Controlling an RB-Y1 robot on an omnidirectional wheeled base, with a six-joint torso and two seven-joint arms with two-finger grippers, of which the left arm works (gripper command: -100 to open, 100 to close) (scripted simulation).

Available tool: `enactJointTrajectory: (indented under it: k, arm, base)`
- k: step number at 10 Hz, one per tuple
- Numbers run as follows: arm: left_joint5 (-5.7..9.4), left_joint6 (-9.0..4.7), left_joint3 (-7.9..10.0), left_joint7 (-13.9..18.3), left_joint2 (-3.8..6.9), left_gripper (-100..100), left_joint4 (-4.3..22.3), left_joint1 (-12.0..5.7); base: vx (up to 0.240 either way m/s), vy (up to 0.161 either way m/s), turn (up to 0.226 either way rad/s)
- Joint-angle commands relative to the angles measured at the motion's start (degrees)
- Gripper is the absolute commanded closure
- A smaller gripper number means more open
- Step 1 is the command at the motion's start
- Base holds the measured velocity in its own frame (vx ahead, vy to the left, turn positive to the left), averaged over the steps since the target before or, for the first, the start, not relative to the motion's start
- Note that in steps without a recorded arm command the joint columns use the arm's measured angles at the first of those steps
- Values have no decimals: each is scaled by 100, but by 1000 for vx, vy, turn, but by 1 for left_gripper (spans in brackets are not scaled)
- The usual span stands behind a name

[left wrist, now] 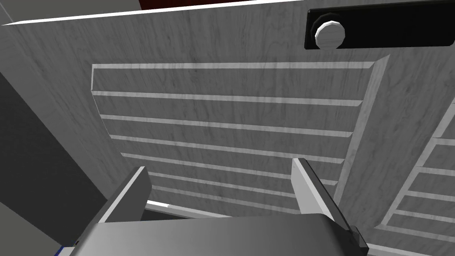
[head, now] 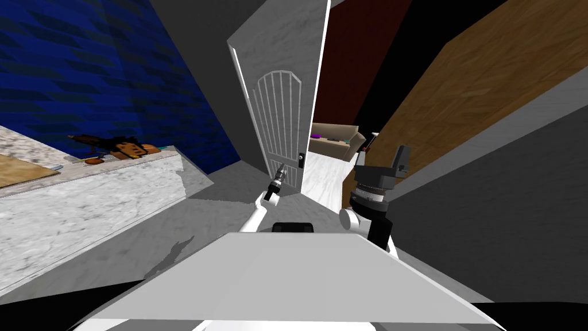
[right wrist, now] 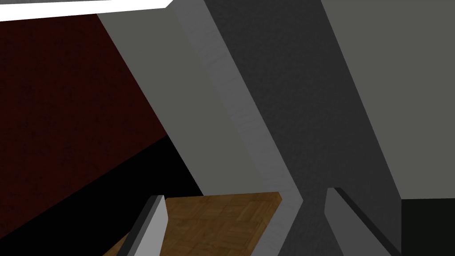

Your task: Push the door open

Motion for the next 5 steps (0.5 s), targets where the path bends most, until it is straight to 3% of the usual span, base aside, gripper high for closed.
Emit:
enactJointTrajectory:
  k: [1,5]
  arm:
    - [-23,22,-61,33,-12,-100,264,-128]
    - [-62,49,-151,72,-77,-100,784,-413]
  base:
    - [82,34,-38]
    - [76,24,-21]
